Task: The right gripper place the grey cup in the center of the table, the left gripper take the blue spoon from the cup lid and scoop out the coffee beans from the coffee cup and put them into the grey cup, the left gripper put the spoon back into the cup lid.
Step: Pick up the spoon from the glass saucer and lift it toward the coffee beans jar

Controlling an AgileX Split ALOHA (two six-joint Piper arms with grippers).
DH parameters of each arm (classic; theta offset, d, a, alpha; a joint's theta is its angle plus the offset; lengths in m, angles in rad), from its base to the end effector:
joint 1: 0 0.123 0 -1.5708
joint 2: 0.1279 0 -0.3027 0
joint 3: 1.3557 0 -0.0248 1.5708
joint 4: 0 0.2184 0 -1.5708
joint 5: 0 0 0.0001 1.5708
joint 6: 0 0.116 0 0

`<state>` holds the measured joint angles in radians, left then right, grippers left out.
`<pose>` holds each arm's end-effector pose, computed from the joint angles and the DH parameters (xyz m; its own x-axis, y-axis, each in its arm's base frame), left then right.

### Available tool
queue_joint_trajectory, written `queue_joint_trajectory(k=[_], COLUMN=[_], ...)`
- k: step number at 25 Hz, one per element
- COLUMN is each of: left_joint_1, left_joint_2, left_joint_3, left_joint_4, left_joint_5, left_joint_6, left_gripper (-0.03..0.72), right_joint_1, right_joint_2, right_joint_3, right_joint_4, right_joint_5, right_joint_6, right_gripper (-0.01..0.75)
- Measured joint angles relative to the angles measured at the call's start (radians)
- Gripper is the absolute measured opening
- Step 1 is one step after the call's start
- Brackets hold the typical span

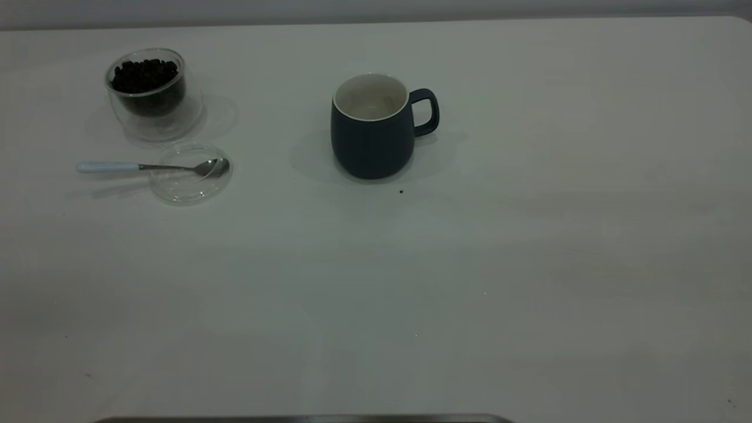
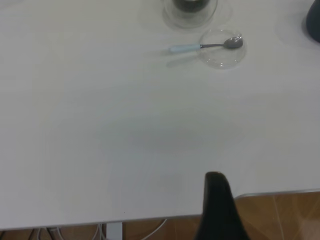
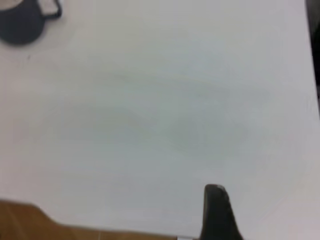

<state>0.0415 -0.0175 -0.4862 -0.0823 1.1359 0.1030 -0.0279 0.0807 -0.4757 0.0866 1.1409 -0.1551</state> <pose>-0.0340 -0.0101 0.2387 -0.5141 0.0467 -0.8564 0.0576 0.9981 0.0199 -0.0224 0.0098 0.2382 -0.6023 -0.1015 -0.7918 -0.1066 0.9932 -0.0462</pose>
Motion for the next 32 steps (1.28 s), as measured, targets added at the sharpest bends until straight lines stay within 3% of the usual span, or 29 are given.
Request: queue_joint_trajectory(k=[32], left_joint_1=[0.000], left_joint_2=[0.000], left_joint_3=[0.000], left_joint_4=[-0.013], left_joint_5=[0.000], left_joint_6=[-0.004], left_gripper=[0.569], right_joint_1=[-0.011], right_joint_2=[-0.097], right_joint_3=[0.005], right_joint_4=[-0.005], right_joint_5=[-0.007], right_joint_6=[-0.012], right_gripper=[0.459])
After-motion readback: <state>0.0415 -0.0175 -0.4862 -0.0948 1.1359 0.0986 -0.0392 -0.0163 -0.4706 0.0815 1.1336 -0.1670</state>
